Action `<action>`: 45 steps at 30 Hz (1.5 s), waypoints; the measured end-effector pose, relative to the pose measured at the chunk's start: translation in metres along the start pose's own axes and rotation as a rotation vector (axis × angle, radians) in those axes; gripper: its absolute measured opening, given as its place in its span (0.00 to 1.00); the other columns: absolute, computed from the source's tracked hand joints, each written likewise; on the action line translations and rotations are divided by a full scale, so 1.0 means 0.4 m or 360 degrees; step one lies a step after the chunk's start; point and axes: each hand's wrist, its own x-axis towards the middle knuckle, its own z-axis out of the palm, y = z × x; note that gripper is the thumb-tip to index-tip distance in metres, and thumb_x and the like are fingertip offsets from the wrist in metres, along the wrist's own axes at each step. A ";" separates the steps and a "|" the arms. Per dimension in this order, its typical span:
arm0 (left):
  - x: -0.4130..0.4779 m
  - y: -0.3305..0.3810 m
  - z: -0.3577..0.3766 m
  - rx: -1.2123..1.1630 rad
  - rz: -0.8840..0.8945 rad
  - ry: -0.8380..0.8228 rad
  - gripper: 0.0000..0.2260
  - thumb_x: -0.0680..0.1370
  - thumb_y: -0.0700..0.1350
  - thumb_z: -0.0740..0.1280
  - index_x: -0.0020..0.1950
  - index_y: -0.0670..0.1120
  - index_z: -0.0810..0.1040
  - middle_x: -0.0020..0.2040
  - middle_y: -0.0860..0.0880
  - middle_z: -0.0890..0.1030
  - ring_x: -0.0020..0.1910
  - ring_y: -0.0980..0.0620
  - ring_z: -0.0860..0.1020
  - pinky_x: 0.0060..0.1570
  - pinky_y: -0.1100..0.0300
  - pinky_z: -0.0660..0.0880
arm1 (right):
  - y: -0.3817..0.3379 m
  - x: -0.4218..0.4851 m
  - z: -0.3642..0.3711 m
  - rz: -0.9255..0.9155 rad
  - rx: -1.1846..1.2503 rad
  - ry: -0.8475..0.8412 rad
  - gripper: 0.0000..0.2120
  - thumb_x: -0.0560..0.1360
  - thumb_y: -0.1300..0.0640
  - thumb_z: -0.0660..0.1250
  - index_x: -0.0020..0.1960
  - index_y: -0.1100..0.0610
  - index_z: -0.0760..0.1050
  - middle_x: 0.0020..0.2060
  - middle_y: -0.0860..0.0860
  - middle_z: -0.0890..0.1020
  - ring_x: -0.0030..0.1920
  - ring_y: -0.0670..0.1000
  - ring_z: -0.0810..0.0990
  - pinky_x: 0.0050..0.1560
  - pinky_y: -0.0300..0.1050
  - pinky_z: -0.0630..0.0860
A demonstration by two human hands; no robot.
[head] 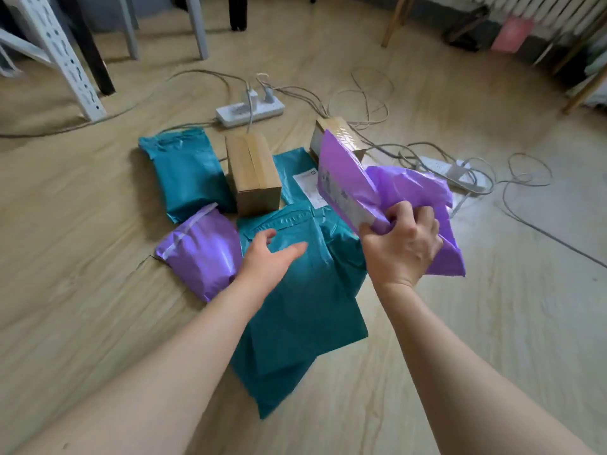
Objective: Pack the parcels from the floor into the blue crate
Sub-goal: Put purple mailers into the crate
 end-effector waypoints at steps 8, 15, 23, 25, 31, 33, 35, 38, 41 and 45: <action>-0.055 0.034 -0.213 -0.0949 -0.0154 -0.0222 0.25 0.71 0.54 0.71 0.66 0.54 0.70 0.56 0.59 0.75 0.59 0.58 0.69 0.56 0.57 0.65 | -0.262 -0.093 -0.078 -0.0438 0.0437 -0.0318 0.12 0.61 0.51 0.74 0.39 0.54 0.74 0.40 0.51 0.72 0.44 0.55 0.73 0.46 0.47 0.69; -0.212 -0.055 -0.506 -0.1575 -0.0222 -0.0147 0.13 0.69 0.51 0.69 0.50 0.47 0.79 0.38 0.49 0.85 0.35 0.54 0.83 0.41 0.58 0.80 | -0.432 -0.303 -0.081 -0.0167 0.0964 -0.1358 0.25 0.67 0.43 0.73 0.27 0.53 0.62 0.24 0.45 0.63 0.28 0.46 0.61 0.30 0.41 0.58; -0.498 -0.130 -0.811 -0.1635 -0.0157 0.0405 0.05 0.75 0.46 0.65 0.47 0.47 0.78 0.38 0.47 0.85 0.33 0.50 0.84 0.40 0.57 0.77 | -0.660 -0.531 -0.154 0.0284 0.1105 -0.1482 0.26 0.75 0.40 0.62 0.33 0.63 0.76 0.28 0.58 0.76 0.33 0.50 0.71 0.35 0.44 0.64; -0.577 -0.147 -0.863 -0.1648 -0.0109 0.0505 0.05 0.76 0.46 0.64 0.45 0.47 0.78 0.36 0.47 0.85 0.32 0.50 0.83 0.41 0.55 0.75 | -0.702 -0.593 -0.189 0.0307 0.1151 -0.1564 0.22 0.72 0.46 0.69 0.27 0.59 0.70 0.23 0.53 0.72 0.31 0.52 0.68 0.33 0.44 0.62; -0.826 -0.195 -0.985 -0.1785 0.0082 0.0815 0.09 0.77 0.49 0.61 0.46 0.47 0.79 0.35 0.49 0.84 0.30 0.51 0.82 0.40 0.57 0.74 | -0.800 -0.738 -0.340 0.0885 0.1484 -0.2101 0.08 0.70 0.55 0.71 0.37 0.60 0.78 0.28 0.51 0.75 0.26 0.50 0.71 0.28 0.39 0.64; -0.912 -0.201 -1.028 -0.1755 0.0068 0.0878 0.09 0.77 0.49 0.61 0.46 0.47 0.78 0.33 0.49 0.84 0.29 0.52 0.82 0.39 0.58 0.73 | -0.825 -0.778 -0.402 0.0974 0.1564 -0.2384 0.14 0.72 0.51 0.67 0.33 0.60 0.78 0.23 0.51 0.76 0.22 0.51 0.74 0.27 0.35 0.69; -0.994 -0.201 -1.060 -0.1685 -0.0009 0.0882 0.08 0.77 0.48 0.62 0.44 0.47 0.79 0.32 0.49 0.84 0.27 0.52 0.82 0.38 0.57 0.72 | -0.838 -0.816 -0.470 0.0931 0.1629 -0.2623 0.21 0.75 0.46 0.63 0.29 0.60 0.74 0.22 0.53 0.75 0.22 0.51 0.76 0.30 0.38 0.70; -1.096 -0.184 -1.087 -0.1648 -0.0053 0.0817 0.09 0.77 0.47 0.62 0.44 0.46 0.79 0.33 0.46 0.84 0.28 0.50 0.82 0.40 0.56 0.73 | -0.860 -0.878 -0.553 0.0481 0.1692 -0.2736 0.22 0.81 0.54 0.56 0.31 0.59 0.73 0.27 0.53 0.76 0.30 0.56 0.75 0.33 0.42 0.70; -1.184 -0.171 -1.108 -0.1619 -0.0005 0.0821 0.08 0.76 0.47 0.62 0.44 0.46 0.79 0.34 0.46 0.84 0.29 0.50 0.82 0.41 0.56 0.73 | -0.920 -0.960 -0.676 0.0073 0.1578 -0.2943 0.17 0.83 0.63 0.50 0.41 0.58 0.73 0.24 0.49 0.80 0.24 0.49 0.80 0.27 0.36 0.75; -1.308 -0.175 -1.148 -0.1663 0.0054 0.0988 0.06 0.75 0.47 0.65 0.44 0.45 0.79 0.33 0.47 0.84 0.32 0.49 0.81 0.39 0.58 0.74 | -0.972 -1.044 -0.787 -0.0064 0.1362 -0.3281 0.26 0.78 0.38 0.52 0.62 0.56 0.75 0.48 0.56 0.85 0.48 0.53 0.84 0.52 0.46 0.75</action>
